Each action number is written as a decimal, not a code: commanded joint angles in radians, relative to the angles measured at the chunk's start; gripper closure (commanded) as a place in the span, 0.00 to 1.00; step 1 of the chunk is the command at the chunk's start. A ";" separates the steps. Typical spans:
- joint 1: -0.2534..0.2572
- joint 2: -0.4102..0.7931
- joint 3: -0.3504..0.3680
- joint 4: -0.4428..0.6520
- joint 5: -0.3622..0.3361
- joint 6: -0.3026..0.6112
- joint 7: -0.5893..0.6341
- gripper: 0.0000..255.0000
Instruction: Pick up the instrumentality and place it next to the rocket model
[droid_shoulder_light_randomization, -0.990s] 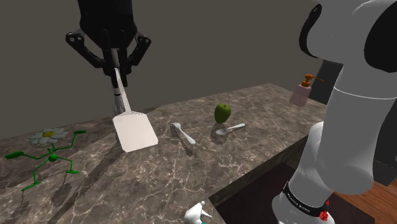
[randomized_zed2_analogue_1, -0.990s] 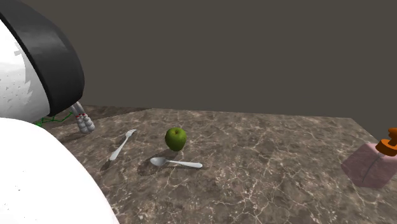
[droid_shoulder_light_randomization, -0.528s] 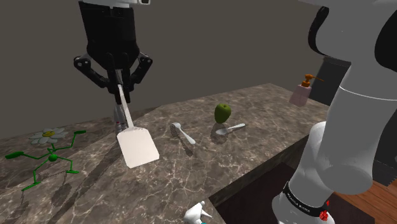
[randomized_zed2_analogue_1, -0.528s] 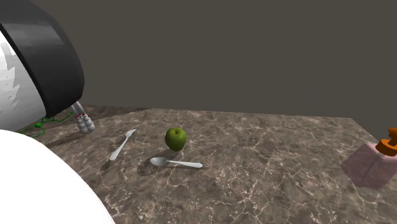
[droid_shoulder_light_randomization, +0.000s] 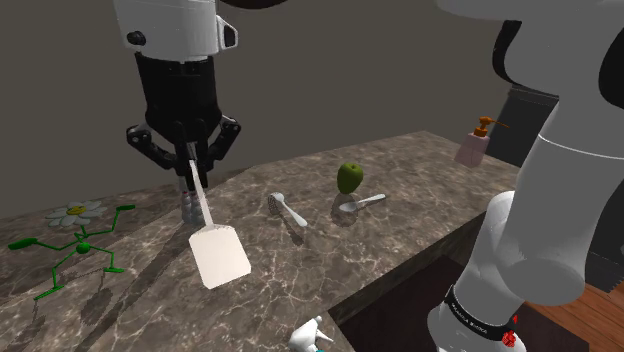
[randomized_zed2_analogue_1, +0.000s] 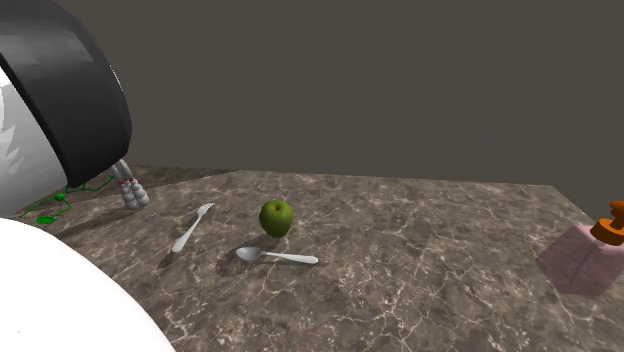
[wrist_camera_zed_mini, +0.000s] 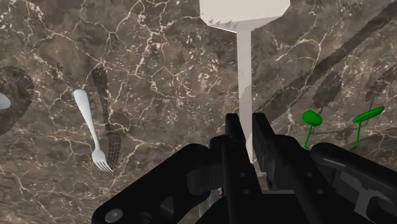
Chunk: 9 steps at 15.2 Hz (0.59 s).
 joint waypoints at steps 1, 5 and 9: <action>-0.002 -0.004 -0.001 -0.031 0.002 0.028 -0.001 1.00; -0.004 -0.011 -0.003 -0.092 0.005 0.084 -0.001 1.00; -0.006 -0.014 -0.004 -0.149 0.006 0.138 0.001 1.00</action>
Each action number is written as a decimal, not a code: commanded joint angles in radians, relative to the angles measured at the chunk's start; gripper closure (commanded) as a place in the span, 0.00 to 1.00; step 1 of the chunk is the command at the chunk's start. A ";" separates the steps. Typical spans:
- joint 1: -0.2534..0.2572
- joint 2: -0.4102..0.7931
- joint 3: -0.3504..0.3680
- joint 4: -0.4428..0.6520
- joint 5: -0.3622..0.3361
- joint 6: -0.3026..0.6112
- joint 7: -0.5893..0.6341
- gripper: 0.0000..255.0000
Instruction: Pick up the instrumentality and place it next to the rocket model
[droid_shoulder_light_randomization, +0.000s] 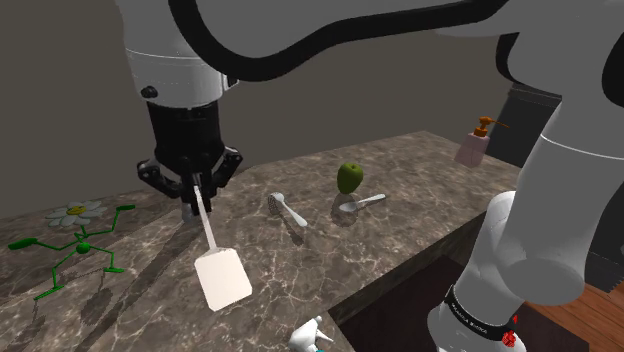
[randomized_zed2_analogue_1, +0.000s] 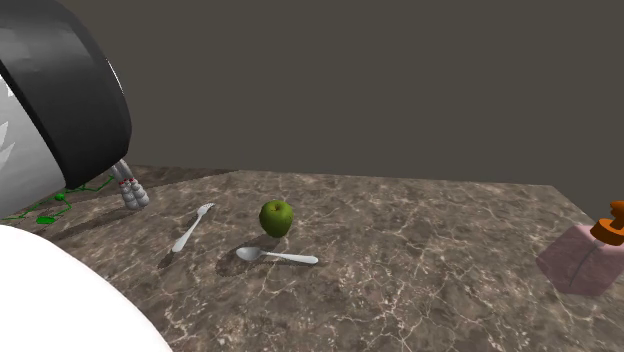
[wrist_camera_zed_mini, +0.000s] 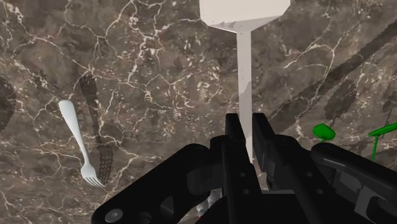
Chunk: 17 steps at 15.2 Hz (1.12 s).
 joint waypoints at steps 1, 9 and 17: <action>0.000 -0.001 0.000 -0.030 0.000 0.029 0.002 1.00; 0.000 0.009 -0.001 -0.127 -0.008 0.134 0.012 1.00; 0.002 0.034 -0.001 -0.208 -0.027 0.236 0.029 1.00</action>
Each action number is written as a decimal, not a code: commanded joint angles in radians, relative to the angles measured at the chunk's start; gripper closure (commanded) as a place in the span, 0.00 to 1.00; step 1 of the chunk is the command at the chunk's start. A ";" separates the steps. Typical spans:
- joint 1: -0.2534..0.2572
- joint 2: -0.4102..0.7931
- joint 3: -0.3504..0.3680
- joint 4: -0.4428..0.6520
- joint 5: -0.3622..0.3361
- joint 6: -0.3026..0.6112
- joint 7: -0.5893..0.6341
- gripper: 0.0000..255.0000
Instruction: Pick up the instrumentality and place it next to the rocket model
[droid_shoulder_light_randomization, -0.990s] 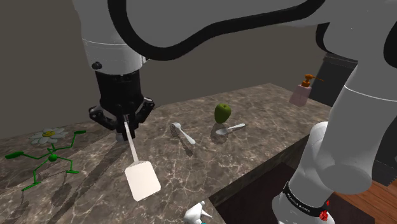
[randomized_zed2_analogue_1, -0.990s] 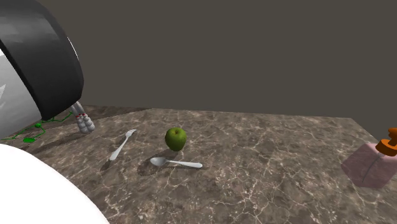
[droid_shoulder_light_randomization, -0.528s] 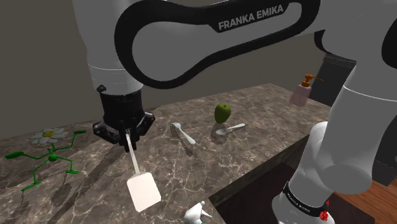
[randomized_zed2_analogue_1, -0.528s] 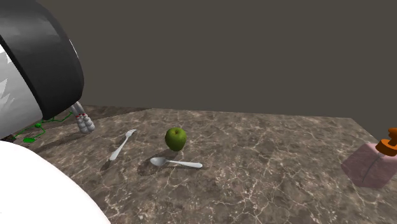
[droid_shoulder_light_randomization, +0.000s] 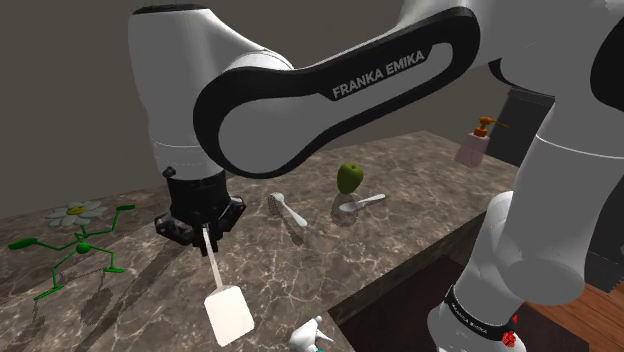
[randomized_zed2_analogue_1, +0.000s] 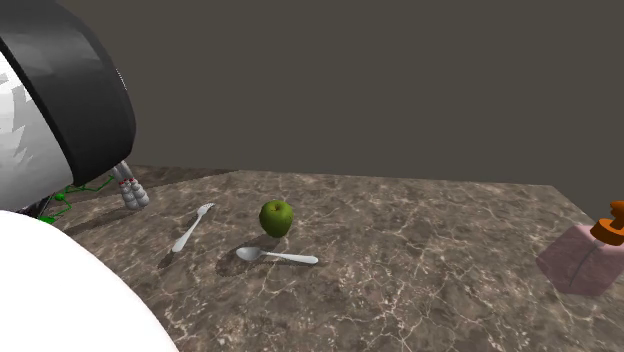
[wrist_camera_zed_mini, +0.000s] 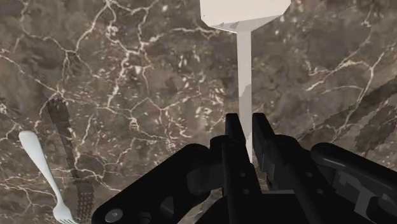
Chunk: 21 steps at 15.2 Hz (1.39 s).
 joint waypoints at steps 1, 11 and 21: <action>0.002 0.010 0.000 -0.016 -0.007 0.024 0.007 1.00; 0.008 0.065 -0.004 -0.094 -0.050 0.147 0.041 1.00; 0.018 0.128 -0.016 -0.143 -0.102 0.247 0.081 1.00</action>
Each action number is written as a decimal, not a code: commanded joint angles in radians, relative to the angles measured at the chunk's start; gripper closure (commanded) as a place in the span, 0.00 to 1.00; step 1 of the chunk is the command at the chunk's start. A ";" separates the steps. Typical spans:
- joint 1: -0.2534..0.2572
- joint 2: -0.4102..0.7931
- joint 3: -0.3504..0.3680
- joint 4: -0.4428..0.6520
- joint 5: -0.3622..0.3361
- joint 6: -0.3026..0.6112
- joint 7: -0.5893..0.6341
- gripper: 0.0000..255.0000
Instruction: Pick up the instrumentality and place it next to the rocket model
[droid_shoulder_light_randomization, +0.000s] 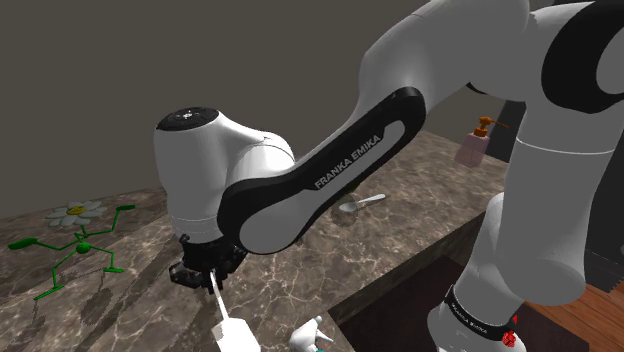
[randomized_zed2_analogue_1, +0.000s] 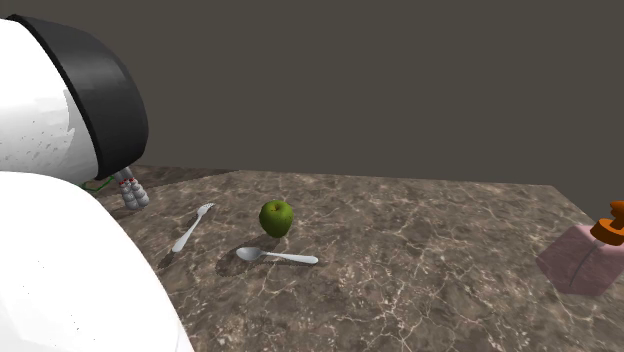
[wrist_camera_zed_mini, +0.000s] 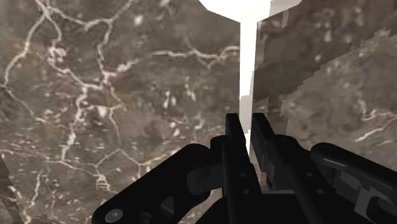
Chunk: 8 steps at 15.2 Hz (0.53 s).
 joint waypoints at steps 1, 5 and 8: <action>0.001 0.003 -0.001 -0.001 -0.003 0.004 0.002 1.00; 0.001 0.003 -0.001 -0.001 -0.003 0.004 0.002 1.00; 0.001 0.003 -0.001 -0.001 -0.003 0.004 0.002 0.00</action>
